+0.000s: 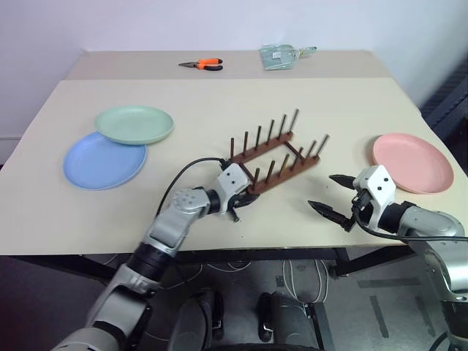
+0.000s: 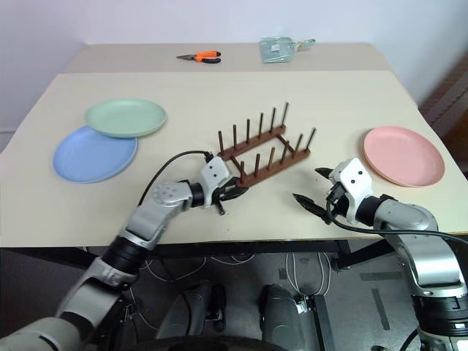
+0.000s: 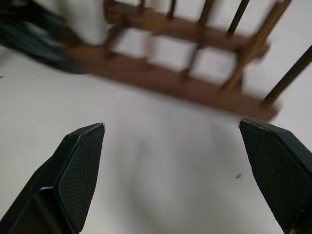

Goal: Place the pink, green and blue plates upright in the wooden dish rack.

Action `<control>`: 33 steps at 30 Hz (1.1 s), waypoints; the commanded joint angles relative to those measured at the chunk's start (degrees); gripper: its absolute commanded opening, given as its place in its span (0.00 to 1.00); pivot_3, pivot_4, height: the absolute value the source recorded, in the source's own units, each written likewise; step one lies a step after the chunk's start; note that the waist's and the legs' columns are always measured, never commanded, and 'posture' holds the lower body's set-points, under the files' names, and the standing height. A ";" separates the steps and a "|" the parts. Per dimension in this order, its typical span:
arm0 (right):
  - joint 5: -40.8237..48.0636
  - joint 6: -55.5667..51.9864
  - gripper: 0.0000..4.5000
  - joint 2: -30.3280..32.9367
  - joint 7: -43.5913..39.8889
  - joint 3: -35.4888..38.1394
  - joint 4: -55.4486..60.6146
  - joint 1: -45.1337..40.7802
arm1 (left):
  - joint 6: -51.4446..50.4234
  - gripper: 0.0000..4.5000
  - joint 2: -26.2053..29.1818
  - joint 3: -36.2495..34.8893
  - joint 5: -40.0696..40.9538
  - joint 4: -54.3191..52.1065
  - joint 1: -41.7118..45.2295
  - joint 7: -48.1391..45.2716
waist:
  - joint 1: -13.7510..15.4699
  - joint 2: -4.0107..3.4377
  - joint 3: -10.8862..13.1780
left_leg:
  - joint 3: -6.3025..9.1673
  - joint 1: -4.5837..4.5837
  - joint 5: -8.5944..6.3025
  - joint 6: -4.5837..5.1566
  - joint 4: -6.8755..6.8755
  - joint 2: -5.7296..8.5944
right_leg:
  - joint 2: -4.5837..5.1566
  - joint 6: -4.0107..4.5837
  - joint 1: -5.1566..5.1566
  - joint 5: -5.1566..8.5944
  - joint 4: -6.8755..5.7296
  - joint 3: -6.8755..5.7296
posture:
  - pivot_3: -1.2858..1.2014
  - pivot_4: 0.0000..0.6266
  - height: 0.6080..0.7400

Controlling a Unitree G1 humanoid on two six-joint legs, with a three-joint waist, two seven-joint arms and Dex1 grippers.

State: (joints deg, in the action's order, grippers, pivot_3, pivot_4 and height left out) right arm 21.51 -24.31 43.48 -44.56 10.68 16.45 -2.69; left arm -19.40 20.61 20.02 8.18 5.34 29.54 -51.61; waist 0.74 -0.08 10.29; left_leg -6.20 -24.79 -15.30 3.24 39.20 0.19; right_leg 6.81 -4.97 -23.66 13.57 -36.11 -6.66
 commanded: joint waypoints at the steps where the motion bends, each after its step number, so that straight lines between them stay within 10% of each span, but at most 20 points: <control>1: -0.55 2.32 1.00 -0.01 0.20 1.78 0.18 0.52 | 6.02 0.17 2.89 -0.93 -0.44 4.36 3.67 -5.96 | 0.08 0.00 0.00 | 0.00 0.00 0.00 0.00 0.00 0.01 | 0.01 0.00 0.01 0.00 0.01 0.00 | 0.52 0.24 1.00; 2: -0.64 2.46 1.00 -0.33 0.52 1.72 0.37 0.86 | 7.46 0.17 2.90 -1.74 -1.91 8.22 5.20 -4.00 | 0.14 0.00 0.00 | 0.00 0.00 0.00 0.01 0.00 0.02 | 0.01 0.00 0.01 0.00 0.02 0.00 | 0.52 0.24 1.00; 3: -0.67 2.56 1.00 -0.53 0.74 1.69 0.52 1.09 | 8.54 0.40 2.71 -2.31 -2.83 10.94 6.25 -2.51 | 0.13 0.01 0.00 | 0.01 0.00 0.00 0.01 0.00 0.02 | 0.01 -0.01 0.03 -0.01 0.03 -0.01 | 0.52 0.24 1.00; 9: -0.57 2.23 1.00 -0.30 1.15 2.83 1.18 3.74 | 4.63 0.99 5.88 -4.82 -7.44 12.02 6.34 4.98 | -0.14 0.02 0.00 | 0.01 0.00 -0.01 0.06 0.00 0.02 | -0.04 -0.04 0.05 -0.01 0.01 -0.01 | 0.52 0.24 1.00; 12: 0.75 1.40 0.82 0.12 -0.07 3.22 2.22 5.22 | -4.11 1.00 10.46 -8.13 -1.89 -2.54 -1.62 1.97 | -1.04 -0.01 -0.01 | -0.02 0.08 -0.01 0.05 -0.05 -0.01 | -0.07 -0.04 0.05 0.00 -0.02 0.04 | 0.52 0.24 1.00; 19: -5.23 1.93 0.02 -1.26 2.63 -3.54 -1.65 1.10 | -15.82 0.47 12.34 -5.03 1.50 -22.41 -12.06 2.98 | -0.84 -0.04 0.01 | 0.04 0.32 -0.04 0.01 -0.09 0.01 | 0.04 -0.03 0.27 0.02 0.02 0.06 | 0.52 0.24 1.00; 33: -20.26 3.45 0.01 -9.11 12.08 -16.51 -24.97 -20.79 | -18.47 0.47 -7.52 -3.21 -12.64 -0.25 1.12 32.84 | -0.17 0.01 -0.06 | 0.04 0.46 -0.03 0.08 0.00 0.12 | -0.01 -0.10 0.47 0.02 -0.03 0.04 | 0.52 0.24 1.00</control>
State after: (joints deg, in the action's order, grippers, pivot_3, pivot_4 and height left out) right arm 3.49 -22.27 34.56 -34.54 -5.70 -5.53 -22.11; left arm -37.97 12.84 18.64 -1.97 0.56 30.47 -21.71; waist 0.57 -0.07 10.24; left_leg -6.16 -24.31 -15.33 3.32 39.19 0.29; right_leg 6.80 -5.07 -23.19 13.58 -36.15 -6.61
